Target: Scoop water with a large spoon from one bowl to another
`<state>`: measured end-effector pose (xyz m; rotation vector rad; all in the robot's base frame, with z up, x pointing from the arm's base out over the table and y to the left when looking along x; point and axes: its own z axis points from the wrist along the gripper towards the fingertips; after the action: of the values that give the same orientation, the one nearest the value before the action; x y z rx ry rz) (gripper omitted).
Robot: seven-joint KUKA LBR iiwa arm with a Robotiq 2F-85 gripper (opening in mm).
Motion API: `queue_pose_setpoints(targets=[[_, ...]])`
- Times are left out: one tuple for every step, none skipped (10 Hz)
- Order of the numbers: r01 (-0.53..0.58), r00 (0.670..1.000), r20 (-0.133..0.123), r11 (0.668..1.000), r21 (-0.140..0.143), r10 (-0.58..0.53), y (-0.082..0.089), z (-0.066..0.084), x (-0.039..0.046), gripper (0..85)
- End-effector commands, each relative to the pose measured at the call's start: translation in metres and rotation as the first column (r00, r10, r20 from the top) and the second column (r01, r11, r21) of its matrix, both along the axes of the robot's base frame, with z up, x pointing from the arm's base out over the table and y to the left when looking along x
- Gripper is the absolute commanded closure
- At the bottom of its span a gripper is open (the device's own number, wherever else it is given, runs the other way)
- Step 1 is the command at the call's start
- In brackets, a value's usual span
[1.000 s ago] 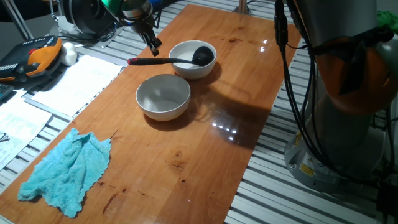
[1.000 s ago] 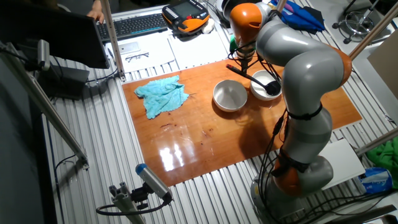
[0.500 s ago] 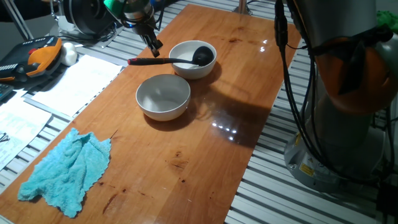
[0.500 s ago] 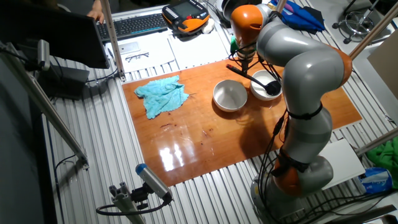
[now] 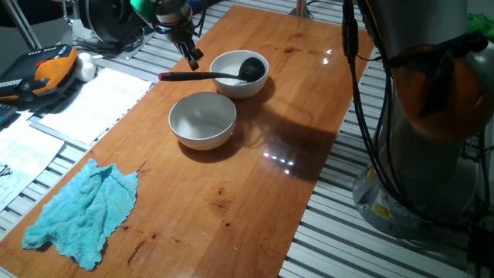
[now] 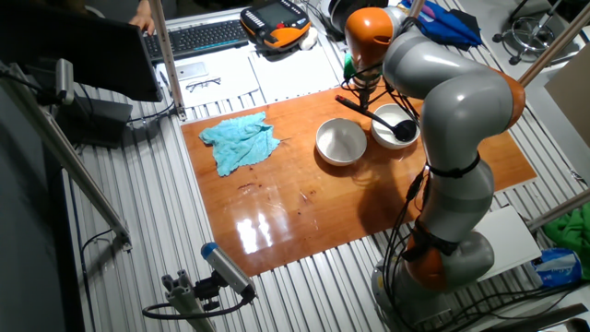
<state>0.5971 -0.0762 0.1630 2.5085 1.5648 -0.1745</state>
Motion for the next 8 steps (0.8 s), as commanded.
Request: queue_pose_setpoints(targets=[[-0.003,1.000,-0.006,1.000,0.000,0.003,0.0000,0.0002,-0.0001,85.0],[-0.004,1.000,-0.009,1.000,0.009,0.004,-0.0003,0.0009,-0.0004,85.0],[-0.001,1.000,-0.014,1.000,0.017,0.001,-0.0002,0.0010,-0.0005,85.0],[0.006,1.000,-0.015,1.000,0.012,-0.005,0.0000,0.0008,-0.0005,85.0],[0.003,1.000,-0.016,1.000,0.015,-0.002,-0.0008,0.0014,-0.0011,85.0],[0.008,1.000,-0.021,1.000,0.012,-0.008,-0.0011,0.0010,-0.0015,85.0],[0.013,1.000,-0.026,1.000,0.014,-0.012,-0.0019,0.0008,-0.0023,85.0],[0.016,1.000,-0.027,1.000,0.010,-0.016,-0.0021,0.0004,-0.0024,85.0]])
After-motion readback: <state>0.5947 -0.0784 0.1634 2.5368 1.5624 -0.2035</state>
